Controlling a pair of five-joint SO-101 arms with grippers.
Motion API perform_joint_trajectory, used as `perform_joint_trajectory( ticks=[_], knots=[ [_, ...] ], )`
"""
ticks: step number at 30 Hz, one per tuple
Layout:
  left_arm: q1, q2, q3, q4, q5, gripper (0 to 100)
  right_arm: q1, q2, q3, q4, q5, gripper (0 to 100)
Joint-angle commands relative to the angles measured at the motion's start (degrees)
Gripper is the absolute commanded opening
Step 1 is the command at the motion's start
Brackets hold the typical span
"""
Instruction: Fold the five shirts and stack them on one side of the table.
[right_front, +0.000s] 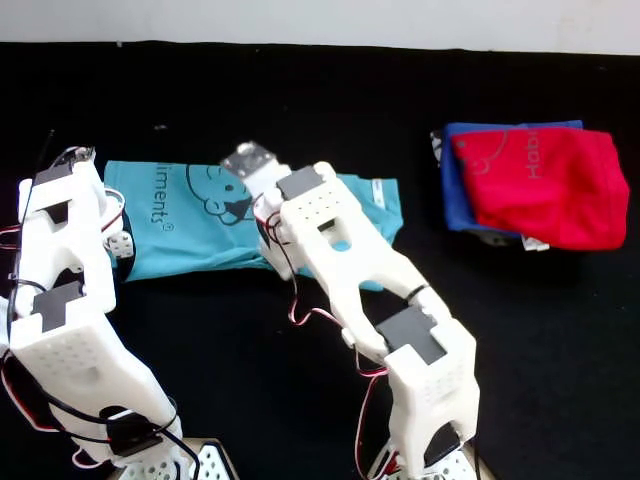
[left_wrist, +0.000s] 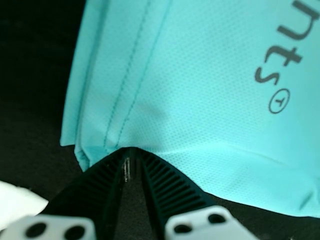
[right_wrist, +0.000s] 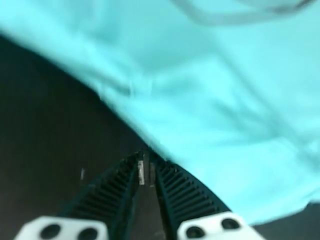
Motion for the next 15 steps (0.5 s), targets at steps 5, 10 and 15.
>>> perform_joint_trajectory(
  ticks=[5,10,15],
  knots=[
    [0.13,0.13,0.13,-2.02,0.53,1,0.13,-0.31,0.66,-13.41,-0.44,0.6],
    [0.13,0.13,0.13,-2.02,0.53,1,1.01,7.43,0.13,-17.54,-0.44,0.6],
    [0.13,0.22,0.13,-1.93,0.53,1,1.01,9.45,0.04,-17.45,-0.44,0.6]
  ],
)
